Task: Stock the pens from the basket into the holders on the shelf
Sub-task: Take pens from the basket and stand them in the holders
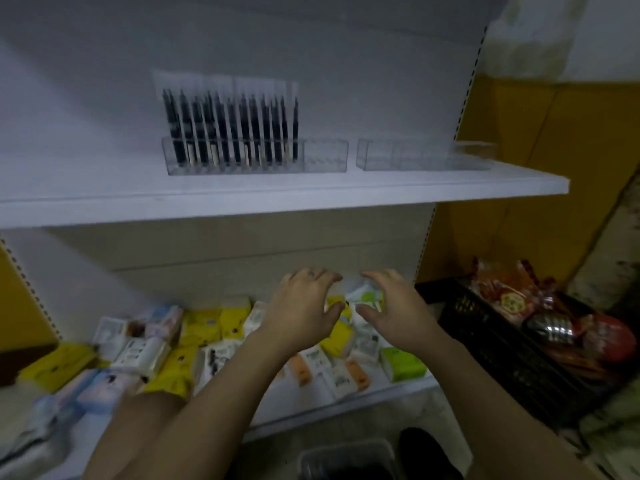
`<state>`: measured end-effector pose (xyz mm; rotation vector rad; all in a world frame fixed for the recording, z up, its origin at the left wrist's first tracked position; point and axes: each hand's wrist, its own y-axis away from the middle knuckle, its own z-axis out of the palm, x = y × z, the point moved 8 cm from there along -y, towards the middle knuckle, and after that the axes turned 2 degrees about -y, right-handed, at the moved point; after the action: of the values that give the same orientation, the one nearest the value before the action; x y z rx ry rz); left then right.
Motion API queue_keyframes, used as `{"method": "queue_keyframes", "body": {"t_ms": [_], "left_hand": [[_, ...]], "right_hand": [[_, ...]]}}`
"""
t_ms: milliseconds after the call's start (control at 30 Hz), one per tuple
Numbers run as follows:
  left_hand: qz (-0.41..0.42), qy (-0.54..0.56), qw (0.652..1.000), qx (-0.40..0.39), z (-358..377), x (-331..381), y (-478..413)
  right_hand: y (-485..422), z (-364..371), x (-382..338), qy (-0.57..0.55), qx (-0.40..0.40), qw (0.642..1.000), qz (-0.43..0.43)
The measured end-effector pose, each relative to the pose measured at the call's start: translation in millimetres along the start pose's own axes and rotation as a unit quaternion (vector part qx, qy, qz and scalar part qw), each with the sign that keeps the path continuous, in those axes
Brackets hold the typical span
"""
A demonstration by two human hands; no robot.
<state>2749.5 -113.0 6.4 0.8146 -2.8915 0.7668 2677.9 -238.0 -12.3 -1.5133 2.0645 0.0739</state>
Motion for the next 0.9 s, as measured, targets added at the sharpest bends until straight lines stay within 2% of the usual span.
{"method": "queue_keyframes", "body": {"t_ms": [233,400,533,633,900], "left_hand": [[-0.044,0.032,0.992,-0.11,111,-8,55],[-0.088,0.075,0.97,-0.213,188,-12,95],[-0.143,0.124,0.931,-0.311,241,-15,134],[-0.178,0.161,0.905,-0.352,272,-20,160],[-0.217,0.191,0.822,-0.491,352,-23,209]], "right_hand": [[42,100,63,-0.009,-0.112,0.99,0.08],[87,177,116,-0.017,-0.214,0.966,0.146],[123,223,148,-0.055,-0.271,0.938,0.21],[141,249,164,-0.061,-0.323,0.916,0.231],[177,298,204,-0.035,-0.426,0.861,0.277]]}}
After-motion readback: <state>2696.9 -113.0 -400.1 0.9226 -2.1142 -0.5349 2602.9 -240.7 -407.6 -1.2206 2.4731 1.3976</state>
